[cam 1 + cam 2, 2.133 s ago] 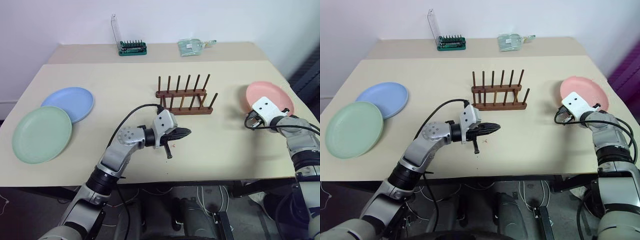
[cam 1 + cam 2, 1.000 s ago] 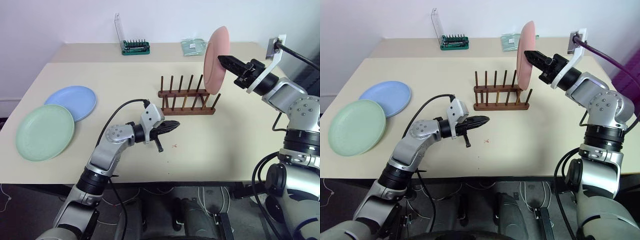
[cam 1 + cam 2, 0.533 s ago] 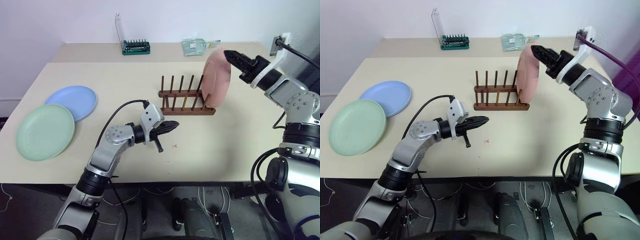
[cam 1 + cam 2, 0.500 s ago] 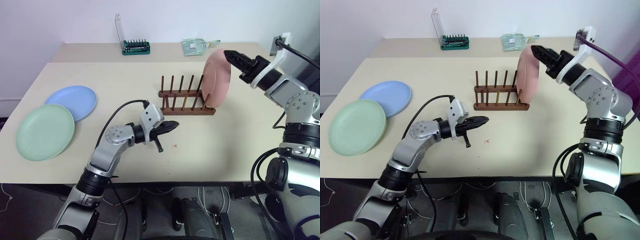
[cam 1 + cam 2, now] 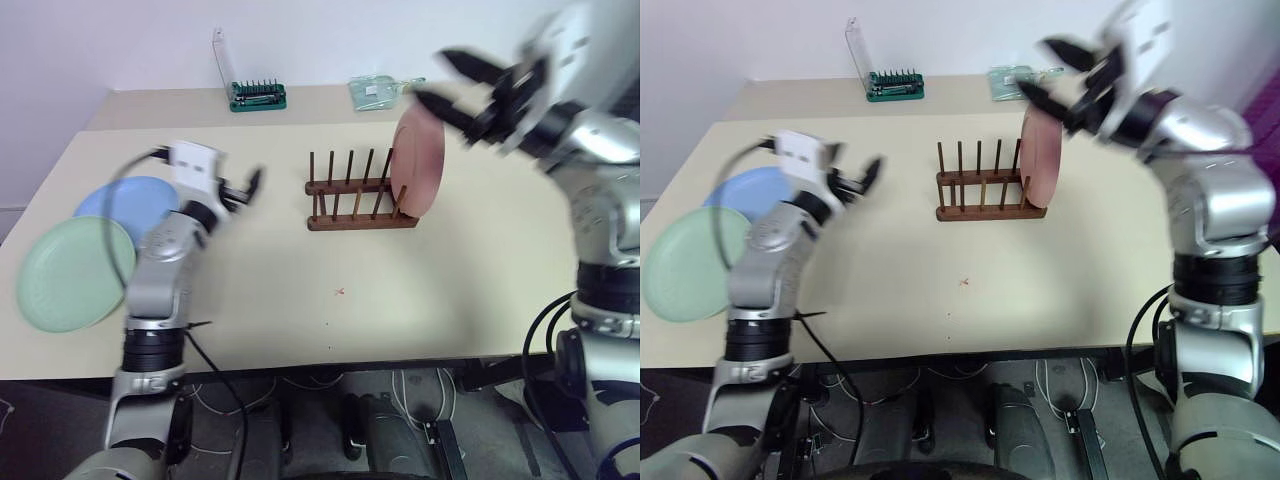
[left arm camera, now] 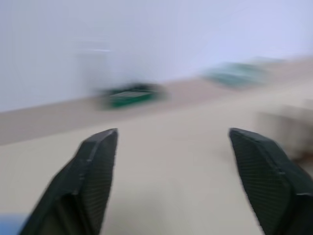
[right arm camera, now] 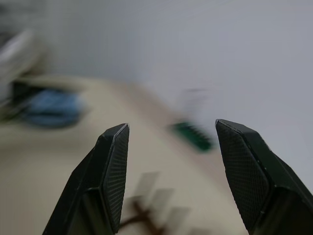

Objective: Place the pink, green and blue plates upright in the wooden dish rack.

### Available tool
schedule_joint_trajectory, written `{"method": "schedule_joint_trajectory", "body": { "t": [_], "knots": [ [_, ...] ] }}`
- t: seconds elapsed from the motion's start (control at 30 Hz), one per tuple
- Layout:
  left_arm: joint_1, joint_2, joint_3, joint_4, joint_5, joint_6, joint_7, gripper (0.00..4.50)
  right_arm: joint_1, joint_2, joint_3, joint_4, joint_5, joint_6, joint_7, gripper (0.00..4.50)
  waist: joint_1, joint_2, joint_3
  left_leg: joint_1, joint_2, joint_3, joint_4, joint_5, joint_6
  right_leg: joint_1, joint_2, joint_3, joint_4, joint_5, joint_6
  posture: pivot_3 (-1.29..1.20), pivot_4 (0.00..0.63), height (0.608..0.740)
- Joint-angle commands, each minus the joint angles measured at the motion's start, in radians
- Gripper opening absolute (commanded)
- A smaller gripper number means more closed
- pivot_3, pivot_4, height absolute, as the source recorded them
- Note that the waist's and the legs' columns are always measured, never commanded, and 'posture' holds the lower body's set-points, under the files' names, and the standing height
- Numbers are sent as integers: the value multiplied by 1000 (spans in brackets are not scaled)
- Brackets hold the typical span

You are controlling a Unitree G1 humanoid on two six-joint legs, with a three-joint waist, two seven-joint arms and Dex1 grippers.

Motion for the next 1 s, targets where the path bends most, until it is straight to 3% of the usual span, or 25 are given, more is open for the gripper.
{"method": "schedule_joint_trajectory", "body": {
  "t": [0.03,0.17,0.27,0.33,0.5,0.73,0.83,1.0],
  "knots": [
    [17,24,174,-115,-44,128,114,3636,33,37,90,-68,-49,-21,20,2871,6,-1,1,0,0,0,0,0,0,0,-1,0,0,0,0,0,150,730],
    [114,71,349,-216,-73,323,191,3636,65,82,135,-44,-87,-45,29,2871,4,-3,0,-2,-2,2,1,0,0,1,-5,0,-2,1,-1,0,150,730],
    [192,-4,590,-285,-155,430,278,3636,67,92,144,6,-114,-72,48,2871,7,-5,0,-2,-3,2,2,0,-1,2,-6,-1,-3,1,-1,0,150,730],
    [227,-47,677,-330,-204,454,301,3636,68,96,148,28,-128,-84,61,2871,7,-7,-1,-1,-2,2,2,0,-1,2,-7,-1,-4,0,-3,0,150,730],
    [341,-145,717,-367,-248,495,334,3636,74,111,165,68,-162,-115,94,2871,13,-11,-2,-1,-2,1,2,-2,-3,3,-7,-2,-4,0,-6,0,150,730],
    [346,-206,740,-337,-300,532,414,3636,78,128,160,78,-181,-124,108,2871,17,-11,-3,-1,-2,2,1,-2,-4,2,-6,-2,-4,0,-6,0,150,730],
    [331,-211,763,-308,-309,534,464,2765,86,128,156,76,-191,-125,105,2871,18,-11,-3,-1,-2,2,1,-2,-4,2,-6,-2,-4,0,-6,0,150,730],
    [315,-200,754,-278,-340,489,474,270,105,126,144,61,-200,-120,91,2871,22,-11,-3,-1,-2,2,1,-2,-4,2,-6,-2,-5,0,-6,0,150,730]
  ]
}}
